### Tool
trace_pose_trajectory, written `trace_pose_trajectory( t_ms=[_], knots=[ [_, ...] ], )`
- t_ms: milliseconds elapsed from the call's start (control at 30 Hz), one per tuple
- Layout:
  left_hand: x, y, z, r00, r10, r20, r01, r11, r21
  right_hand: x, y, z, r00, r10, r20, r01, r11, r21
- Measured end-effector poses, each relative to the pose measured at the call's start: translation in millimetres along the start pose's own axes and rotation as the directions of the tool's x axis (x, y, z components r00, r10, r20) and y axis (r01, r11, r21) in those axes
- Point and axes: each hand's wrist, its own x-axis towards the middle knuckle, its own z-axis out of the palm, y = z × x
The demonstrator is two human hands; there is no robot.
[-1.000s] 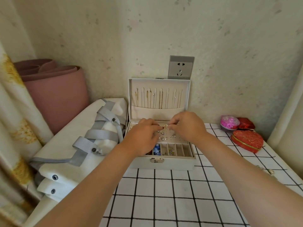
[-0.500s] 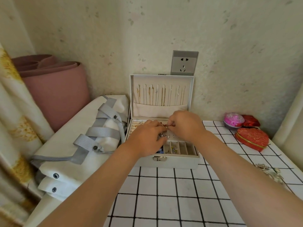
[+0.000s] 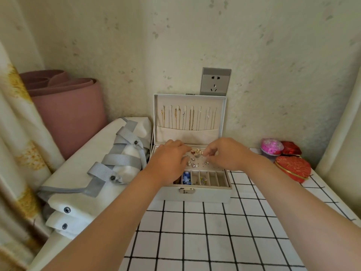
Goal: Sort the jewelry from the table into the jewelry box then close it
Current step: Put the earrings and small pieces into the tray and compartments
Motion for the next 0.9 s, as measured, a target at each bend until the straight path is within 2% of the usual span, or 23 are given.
trace_pose_trajectory(
  t_ms=[233,333,500,667,800,900],
  knots=[
    [-10.9,-1.5,-12.0,0.994,-0.095,0.046,0.102,0.978,-0.184,-6.2,-3.8,12.4,0.999,0.007,-0.051,-0.003,0.996,0.087],
    [-13.0,-1.7,-19.5,0.987,-0.159,0.029,0.159,0.93,-0.331,-5.6,-14.6,9.3,0.995,0.017,-0.094,0.008,0.967,0.255],
    [-8.4,6.2,-40.9,0.975,-0.222,-0.021,0.162,0.77,-0.617,-10.3,-47.3,-4.3,0.997,0.014,-0.081,0.039,0.785,0.618],
    [-8.1,17.6,-56.1,0.957,-0.29,0.007,0.166,0.528,-0.833,-10.5,-64.3,-7.5,0.998,0.052,-0.035,-0.005,0.62,0.785],
    [-8.9,14.1,-59.9,0.94,-0.337,0.052,0.221,0.487,-0.845,-8.2,-66.3,-4.1,0.997,0.068,-0.04,-0.002,0.531,0.847],
    [-8.7,12.4,-59.1,0.932,-0.353,0.081,0.252,0.473,-0.844,-6.6,-68.0,-1.1,0.992,0.098,-0.073,0.012,0.516,0.856]
  ],
)
